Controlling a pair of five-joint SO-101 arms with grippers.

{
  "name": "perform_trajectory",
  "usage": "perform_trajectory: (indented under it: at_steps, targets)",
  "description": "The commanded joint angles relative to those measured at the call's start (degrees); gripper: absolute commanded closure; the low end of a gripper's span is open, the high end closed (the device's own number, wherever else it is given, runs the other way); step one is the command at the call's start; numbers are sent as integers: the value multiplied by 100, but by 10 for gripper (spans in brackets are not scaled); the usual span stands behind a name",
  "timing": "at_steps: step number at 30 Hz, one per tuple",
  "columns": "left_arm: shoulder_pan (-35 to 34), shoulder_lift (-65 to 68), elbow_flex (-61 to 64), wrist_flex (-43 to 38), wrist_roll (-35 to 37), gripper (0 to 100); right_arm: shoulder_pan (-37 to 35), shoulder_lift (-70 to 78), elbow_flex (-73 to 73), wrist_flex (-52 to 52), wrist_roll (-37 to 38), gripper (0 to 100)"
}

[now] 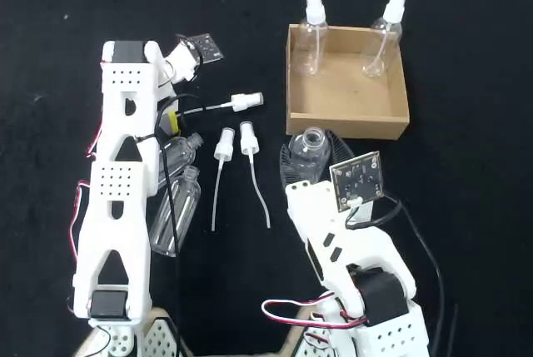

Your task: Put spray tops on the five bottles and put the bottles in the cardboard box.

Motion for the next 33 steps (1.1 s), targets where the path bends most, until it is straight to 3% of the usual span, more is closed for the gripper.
perform_trajectory:
  at_steps: [1,24,27,33]
  targets:
    - [127,-141,-470,18,53,875,-53,57,-31,26,-9,808]
    - [233,-114,-646,26,62,897,-53,57,-40,26,-9,808]
    - [233,-114,-646,26,62,973,-53,57,-40,26,-9,808]
    - [224,-176,-259,35,70,970,-53,57,-40,26,-9,808]
